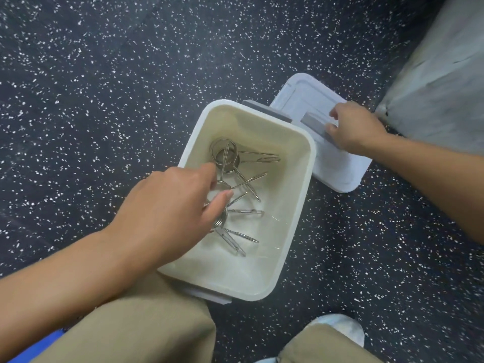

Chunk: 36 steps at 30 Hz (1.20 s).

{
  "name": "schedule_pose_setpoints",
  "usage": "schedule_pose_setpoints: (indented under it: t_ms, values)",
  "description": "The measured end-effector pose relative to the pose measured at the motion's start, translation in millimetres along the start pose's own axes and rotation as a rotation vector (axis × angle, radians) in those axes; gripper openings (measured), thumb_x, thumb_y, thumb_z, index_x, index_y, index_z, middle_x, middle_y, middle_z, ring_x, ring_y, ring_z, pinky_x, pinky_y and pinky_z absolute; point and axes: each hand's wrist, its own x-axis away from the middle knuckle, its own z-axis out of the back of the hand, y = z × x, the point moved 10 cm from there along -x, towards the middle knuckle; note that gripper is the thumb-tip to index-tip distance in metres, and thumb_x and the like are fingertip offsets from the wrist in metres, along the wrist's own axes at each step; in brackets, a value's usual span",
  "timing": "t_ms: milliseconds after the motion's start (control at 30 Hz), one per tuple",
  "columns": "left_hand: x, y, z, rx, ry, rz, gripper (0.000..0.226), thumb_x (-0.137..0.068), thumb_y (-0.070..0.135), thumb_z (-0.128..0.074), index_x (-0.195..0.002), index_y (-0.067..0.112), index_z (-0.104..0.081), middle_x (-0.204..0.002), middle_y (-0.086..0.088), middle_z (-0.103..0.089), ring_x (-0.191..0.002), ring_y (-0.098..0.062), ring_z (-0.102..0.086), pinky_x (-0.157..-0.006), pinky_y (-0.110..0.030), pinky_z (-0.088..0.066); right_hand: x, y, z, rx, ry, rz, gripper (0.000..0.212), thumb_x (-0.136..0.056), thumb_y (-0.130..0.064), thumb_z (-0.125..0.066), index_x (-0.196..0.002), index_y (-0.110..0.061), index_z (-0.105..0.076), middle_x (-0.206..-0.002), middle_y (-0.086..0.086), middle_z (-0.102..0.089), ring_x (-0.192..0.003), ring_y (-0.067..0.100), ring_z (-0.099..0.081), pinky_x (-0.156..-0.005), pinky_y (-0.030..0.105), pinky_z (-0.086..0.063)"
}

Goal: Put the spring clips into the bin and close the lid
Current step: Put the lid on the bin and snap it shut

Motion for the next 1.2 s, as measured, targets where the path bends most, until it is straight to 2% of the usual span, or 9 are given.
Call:
schedule_pose_setpoints:
  t_ms: [200, 333, 500, 567, 700, 800, 900, 1033, 1200]
  values:
    - [-11, 8, -17, -0.051, -0.051, -0.013, 0.041, -0.095, 0.061, -0.034, -0.094, 0.025, -0.053, -0.073, 0.006, -0.066, -0.073, -0.030, -0.065, -0.064, -0.041, -0.054, -8, 9, -25, 0.064, -0.033, -0.069, 0.050, -0.095, -0.035, -0.057, -0.131, -0.001, -0.049, -0.134, 0.019, -0.047, -0.116, 0.040, -0.052, -0.089, 0.048, -0.047]
    - [-30, 6, -33, -0.134, -0.086, 0.005, 0.038, -0.099, 0.053, -0.040, -0.097, 0.018, -0.054, -0.077, -0.002, -0.065, -0.073, -0.034, -0.064, -0.059, -0.037, -0.050, -8, 4, -24, 0.145, -0.026, -0.005, 0.055, -0.097, -0.036, -0.051, -0.134, 0.004, -0.042, -0.133, 0.023, -0.045, -0.119, 0.041, -0.050, -0.092, 0.048, -0.044]
    - [-64, 9, -74, -0.199, -0.189, 0.062, 0.025, -0.103, 0.033, -0.047, -0.091, 0.012, -0.042, -0.066, -0.001, -0.035, -0.073, -0.036, -0.052, -0.058, -0.035, -0.033, -5, -2, -30, 0.204, -0.009, 0.053, 0.039, -0.101, -0.027, -0.041, -0.127, 0.002, -0.046, -0.127, 0.022, -0.048, -0.115, 0.041, -0.051, -0.089, 0.048, -0.043]
    - [-78, 9, -89, -0.213, -0.222, 0.063, 0.011, -0.100, 0.020, -0.050, -0.099, 0.009, -0.049, -0.072, -0.005, -0.044, -0.081, -0.038, -0.058, -0.057, -0.036, -0.035, -3, -4, -29, 0.227, -0.019, 0.052, 0.041, -0.099, -0.028, -0.042, -0.127, 0.002, -0.046, -0.126, 0.022, -0.049, -0.113, 0.040, -0.051, -0.088, 0.046, -0.042]
    - [-94, 14, -104, -0.303, -0.253, -0.028, 0.010, -0.095, 0.010, -0.052, -0.103, 0.011, -0.058, -0.098, -0.016, -0.065, -0.081, -0.036, -0.058, -0.057, -0.035, -0.037, -2, -8, -28, 0.375, -0.029, 0.110, 0.050, -0.093, -0.036, -0.044, -0.126, 0.001, -0.048, -0.121, 0.021, -0.053, -0.107, 0.038, -0.056, -0.087, 0.045, -0.043]
    - [-101, 18, -108, -0.357, -0.261, -0.076, 0.008, -0.093, 0.010, -0.053, -0.097, 0.012, -0.060, -0.097, -0.016, -0.067, -0.084, -0.038, -0.062, -0.060, -0.035, -0.038, 3, 1, -29, 0.374, -0.013, 0.100, 0.053, -0.090, -0.039, -0.044, -0.125, 0.001, -0.049, -0.119, 0.021, -0.054, -0.105, 0.037, -0.057, -0.087, 0.045, -0.043]
    - [-104, 20, -116, -0.415, -0.283, -0.128, 0.011, -0.093, 0.015, -0.055, -0.098, 0.013, -0.064, -0.097, -0.015, -0.068, -0.075, -0.035, -0.053, -0.060, -0.034, -0.038, 9, 15, -24, 0.323, 0.002, 0.063, 0.057, -0.089, -0.040, -0.046, -0.127, 0.002, -0.048, -0.120, 0.023, -0.054, -0.106, 0.039, -0.056, -0.086, 0.046, -0.043]
    - [-102, 27, -120, -0.474, -0.308, -0.191, 0.015, -0.095, 0.016, -0.053, -0.101, 0.011, -0.065, -0.098, -0.015, -0.069, -0.090, -0.039, -0.066, -0.063, -0.034, -0.037, 20, 40, -8, 0.231, 0.029, -0.011, 0.061, -0.090, -0.044, -0.048, -0.127, 0.004, -0.046, -0.122, 0.025, -0.053, -0.107, 0.041, -0.057, -0.079, 0.044, -0.041]
    - [-98, 35, -102, -0.479, -0.215, -0.232, 0.012, -0.095, 0.013, -0.051, -0.095, 0.009, -0.062, -0.087, -0.014, -0.068, -0.072, -0.035, -0.056, -0.060, -0.036, -0.039, 39, 70, 9, 0.121, 0.002, -0.132, 0.065, -0.091, -0.048, -0.048, -0.128, 0.005, -0.045, -0.126, 0.025, -0.051, -0.107, 0.043, -0.056, -0.072, 0.042, -0.038]
